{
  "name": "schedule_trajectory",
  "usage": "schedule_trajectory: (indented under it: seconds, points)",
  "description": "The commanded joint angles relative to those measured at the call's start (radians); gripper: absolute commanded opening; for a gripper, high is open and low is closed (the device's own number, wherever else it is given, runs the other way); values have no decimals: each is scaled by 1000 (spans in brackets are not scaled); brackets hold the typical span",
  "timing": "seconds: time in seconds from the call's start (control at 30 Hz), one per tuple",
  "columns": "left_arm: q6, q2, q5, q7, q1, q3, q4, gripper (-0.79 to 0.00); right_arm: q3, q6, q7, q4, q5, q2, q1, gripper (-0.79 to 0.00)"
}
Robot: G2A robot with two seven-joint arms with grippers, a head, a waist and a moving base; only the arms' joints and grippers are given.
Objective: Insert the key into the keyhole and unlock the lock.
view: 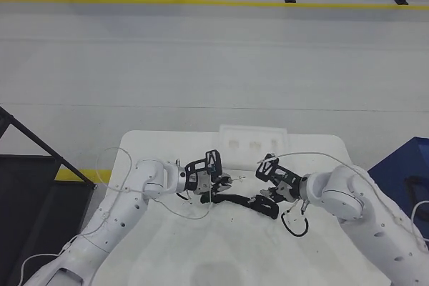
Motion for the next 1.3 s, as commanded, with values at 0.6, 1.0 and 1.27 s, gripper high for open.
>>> schedule_trajectory:
  seconds: [0.6,1.0,1.27]
  points:
    - [-60,2,-211,-147,-287,102,77,0,144,-291,-197,60,203,25,24,0]
    - [-60,36,-549,-215,-557,172,169,0,103,-402,-272,206,309,8,231,0]
    - [-60,67,-657,-244,-621,204,177,0,94,-400,-300,264,338,4,295,0]
